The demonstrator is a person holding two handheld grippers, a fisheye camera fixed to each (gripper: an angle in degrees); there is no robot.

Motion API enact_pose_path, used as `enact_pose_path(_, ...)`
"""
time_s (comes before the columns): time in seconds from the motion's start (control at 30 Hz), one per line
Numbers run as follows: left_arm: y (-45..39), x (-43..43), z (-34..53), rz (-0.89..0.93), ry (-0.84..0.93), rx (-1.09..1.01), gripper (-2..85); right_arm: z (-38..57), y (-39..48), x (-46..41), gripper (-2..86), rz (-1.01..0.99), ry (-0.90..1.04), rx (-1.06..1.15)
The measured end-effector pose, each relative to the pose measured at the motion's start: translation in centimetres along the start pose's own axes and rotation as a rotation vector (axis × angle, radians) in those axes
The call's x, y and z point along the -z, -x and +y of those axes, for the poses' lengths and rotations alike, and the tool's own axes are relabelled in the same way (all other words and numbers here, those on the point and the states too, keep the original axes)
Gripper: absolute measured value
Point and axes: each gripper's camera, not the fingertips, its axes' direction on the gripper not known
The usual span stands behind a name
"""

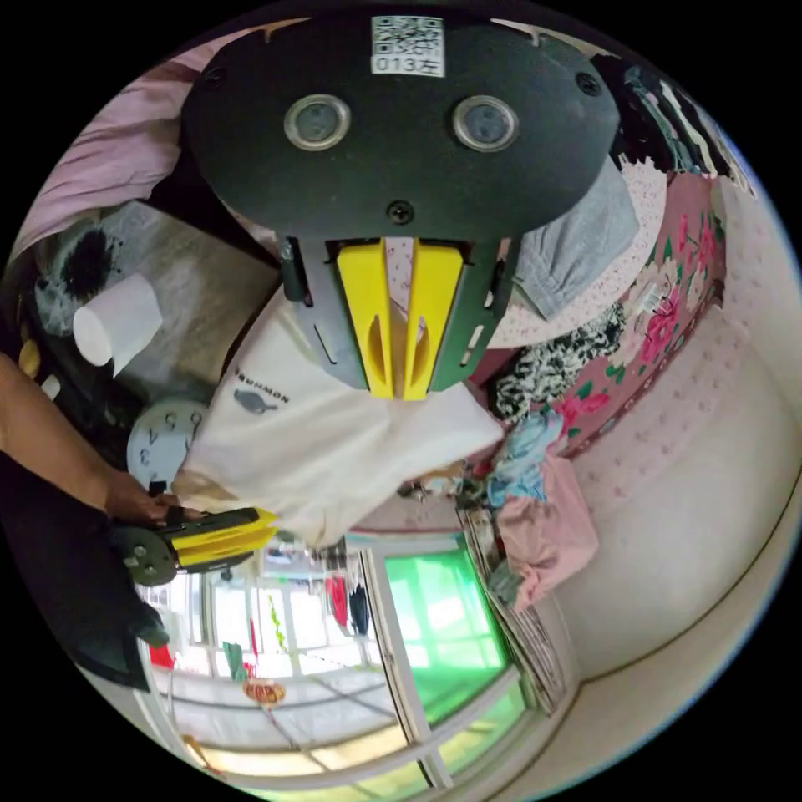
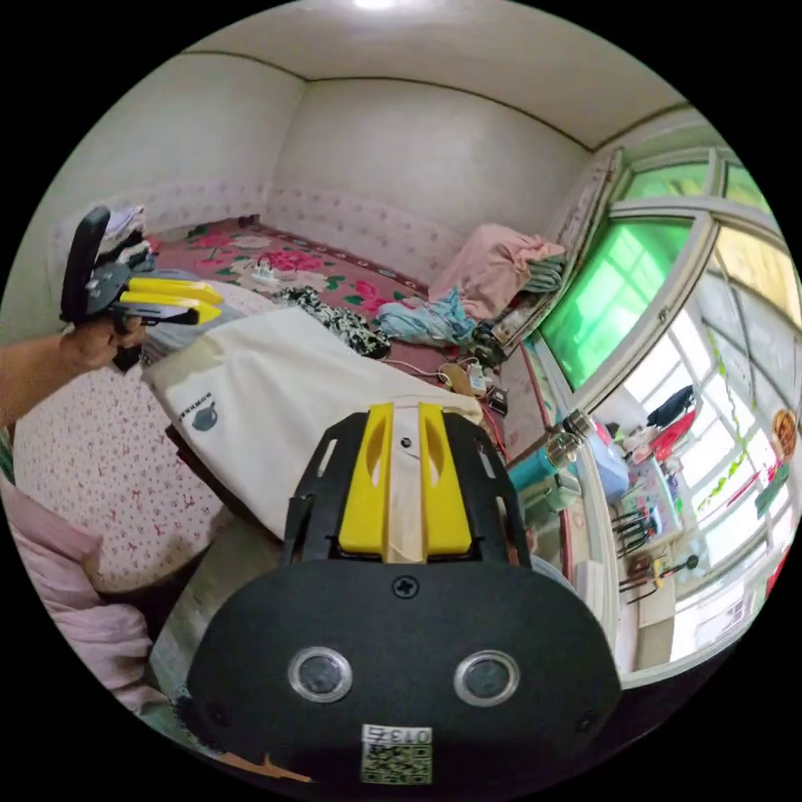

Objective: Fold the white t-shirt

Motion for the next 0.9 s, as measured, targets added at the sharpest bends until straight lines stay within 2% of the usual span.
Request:
enact_pose_path(0.03,-1.2,-2.2,-0.2,0.015,0.09,-0.023,1.6,0.3,1.3,-2.4,5.2,0.024,0.07,0.017)
enact_pose_path(0.1,-2.5,-3.9,0.0,0.005,0.126,-0.032,1.0,1.1,2.8,-6.5,4.8,-0.037,0.214,0.051)
enact_pose_path(0.17,-3.2,-3.7,-0.1,0.007,0.104,-0.011,0.6,1.8,2.8,-6.9,5.3,-0.085,0.181,0.016)
enact_pose_path(0.27,-3.8,-1.5,0.5,-0.051,0.053,0.012,0.4,0.9,3.1,-5.0,5.2,-0.043,0.143,-0.004)
enact_pose_path(0.4,-2.6,1.6,4.1,-0.158,0.014,0.11,1.0,-0.6,6.8,3.8,3.2,0.04,-0.258,0.058)
enact_pose_path(0.53,1.4,2.4,10.3,-0.232,0.175,0.257,2.9,-3.2,13.0,7.9,2.8,-0.069,-0.407,0.202)
enact_pose_path(0.6,3.0,3.1,12.6,-0.279,0.215,0.285,4.3,-4.6,17.9,8.6,3.1,-0.229,-0.461,0.23)
enact_pose_path(0.7,5.2,3.4,15.2,-0.321,0.286,0.288,6.3,-5.8,25.2,5.6,4.3,-0.476,-0.417,0.217)
enact_pose_path(0.8,7.1,2.3,16.7,-0.331,0.356,0.239,8.5,-6.3,33.0,-0.6,6.1,-0.479,-0.299,0.209)
enact_pose_path(0.9,8.5,0.2,16.8,-0.327,0.415,0.142,10.7,-7.3,36.5,-8.9,7.9,-0.489,-0.156,0.081)
